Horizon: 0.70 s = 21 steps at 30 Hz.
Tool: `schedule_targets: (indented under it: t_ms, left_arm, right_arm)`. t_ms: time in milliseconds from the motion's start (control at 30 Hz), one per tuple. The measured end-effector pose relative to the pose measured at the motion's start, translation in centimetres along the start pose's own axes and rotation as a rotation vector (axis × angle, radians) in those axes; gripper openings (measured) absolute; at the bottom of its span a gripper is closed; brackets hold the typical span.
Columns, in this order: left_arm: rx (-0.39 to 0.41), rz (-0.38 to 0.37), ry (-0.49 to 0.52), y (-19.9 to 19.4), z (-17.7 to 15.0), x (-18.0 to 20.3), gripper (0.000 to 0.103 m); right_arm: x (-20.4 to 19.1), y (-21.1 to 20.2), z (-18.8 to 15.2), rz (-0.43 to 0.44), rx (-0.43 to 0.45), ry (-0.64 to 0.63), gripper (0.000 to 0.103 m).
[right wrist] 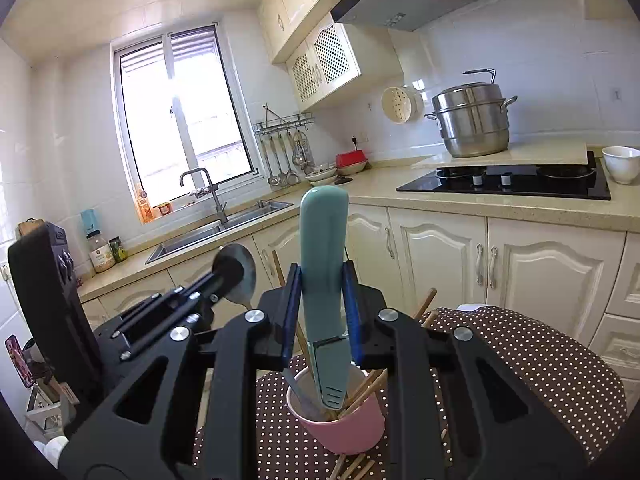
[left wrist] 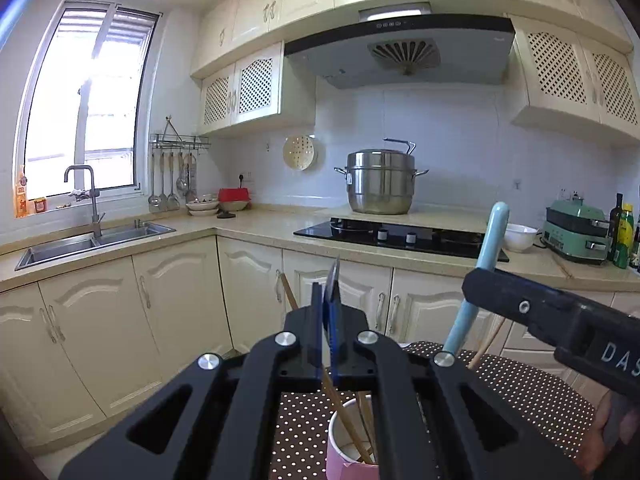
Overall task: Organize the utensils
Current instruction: 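Lift the chopsticks with the left tool while the right tool carries the knife into the pink cup, then open the left tool over the cup while the right tool releases the knife inside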
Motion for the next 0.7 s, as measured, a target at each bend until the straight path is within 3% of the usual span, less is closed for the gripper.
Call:
schedule_targets:
  t_ms: [167, 200, 233, 300, 400, 700]
  left_arm:
    - [-0.041, -0.016, 0.0, 0.4, -1.6, 0.0, 0.006]
    - [-0.05, -0.019, -0.001, 0.5, -1.8, -0.1, 0.01]
    - [-0.055, -0.022, -0.006, 0.5, -1.9, -0.2, 0.025]
    - [-0.052, -0.015, -0.021, 0.2, -2.1, -0.7, 0.044]
    - [-0.054, -0.011, -0.036, -0.4, -2.2, -1.2, 0.056]
    - [-0.092, 0.019, -0.07, -1.6, -3.1, -3.2, 0.068]
  right_arm:
    - [0.0, 0.7, -1.4, 0.005, -0.036, 0.009, 0.021]
    - [0.1, 0.8, -1.6, 0.005, -0.042, 0.013, 0.021]
    - [0.1, 0.9, -1.8, 0.005, -0.048, 0.015, 0.021]
    - [-0.1, 0.9, -2.2, 0.002, -0.057, 0.013, 0.021]
    - [-0.4, 1.0, -2.6, -0.002, -0.064, 0.014, 0.021]
    - [-0.6, 1.1, -4.1, -0.038, -0.091, 0.01, 0.021]
Point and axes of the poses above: each gripper's, at about its wrist camera, not at the fingertips, and y roughly the way its jaws point, x to its right, z to its top, the point moved 5 cm from there along y, roughly the way its jaws point, and after that the axes turned 15 degrees about z, right-handed, at the moved point
